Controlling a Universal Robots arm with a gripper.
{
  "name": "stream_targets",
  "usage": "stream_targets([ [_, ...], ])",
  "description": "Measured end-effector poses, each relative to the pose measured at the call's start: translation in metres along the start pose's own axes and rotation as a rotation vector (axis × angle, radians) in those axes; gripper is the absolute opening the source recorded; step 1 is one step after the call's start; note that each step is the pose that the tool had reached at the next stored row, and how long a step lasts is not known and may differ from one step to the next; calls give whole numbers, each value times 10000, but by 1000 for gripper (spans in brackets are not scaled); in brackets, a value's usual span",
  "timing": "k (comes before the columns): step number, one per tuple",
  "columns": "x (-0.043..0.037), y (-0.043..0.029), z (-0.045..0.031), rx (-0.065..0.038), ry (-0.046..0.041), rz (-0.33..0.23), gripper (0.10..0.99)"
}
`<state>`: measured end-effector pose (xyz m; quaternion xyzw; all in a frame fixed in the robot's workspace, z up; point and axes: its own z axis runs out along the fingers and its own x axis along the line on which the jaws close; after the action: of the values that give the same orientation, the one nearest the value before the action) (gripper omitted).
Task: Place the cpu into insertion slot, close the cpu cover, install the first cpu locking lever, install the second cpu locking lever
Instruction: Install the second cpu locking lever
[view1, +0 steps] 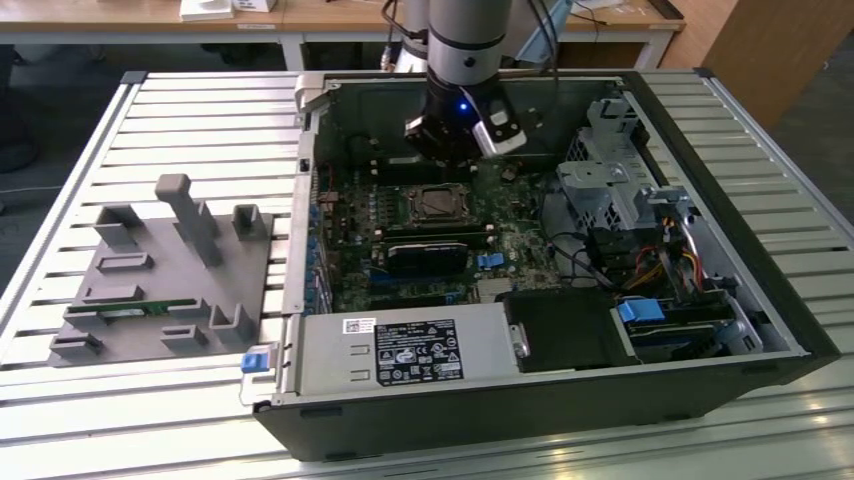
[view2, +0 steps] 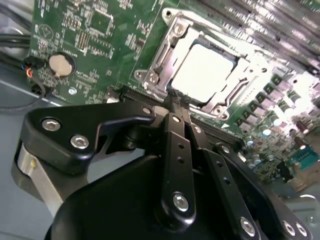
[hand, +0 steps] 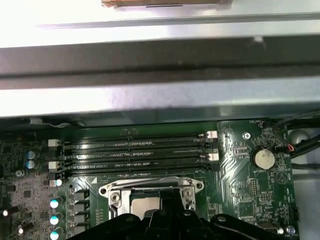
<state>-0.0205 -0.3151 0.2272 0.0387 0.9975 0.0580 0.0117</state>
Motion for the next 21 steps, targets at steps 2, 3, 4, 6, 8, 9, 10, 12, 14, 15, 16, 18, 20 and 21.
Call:
stream_targets([
  [2, -3, -42, -5, -14, 2, 1, 106],
  [3, -5, -68, -8, -23, 2, 2, 106],
  [4, -7, -89, -10, -29, 7, 3, 106],
  [6, -10, -134, -16, -30, 32, 4, 106],
  [8, -14, -178, -20, -34, 56, 8, 106],
  [9, -16, -204, -24, -36, 61, 8, 106],
  [10, -18, -234, -27, -43, 63, 9, 106],
  [12, -22, -288, -33, -53, 68, 10, 106],
  [14, -26, -333, -39, -71, 87, 12, 106],
  [15, -28, -348, -41, -103, 109, 15, 106],
  [16, -29, -360, -42, -150, 130, 18, 106],
  [18, -30, -364, -60, -186, 144, 20, 106],
  [20, -31, -368, -80, -199, 143, 21, 106],
  [21, -32, -378, -82, -201, 144, 20, 106],
])
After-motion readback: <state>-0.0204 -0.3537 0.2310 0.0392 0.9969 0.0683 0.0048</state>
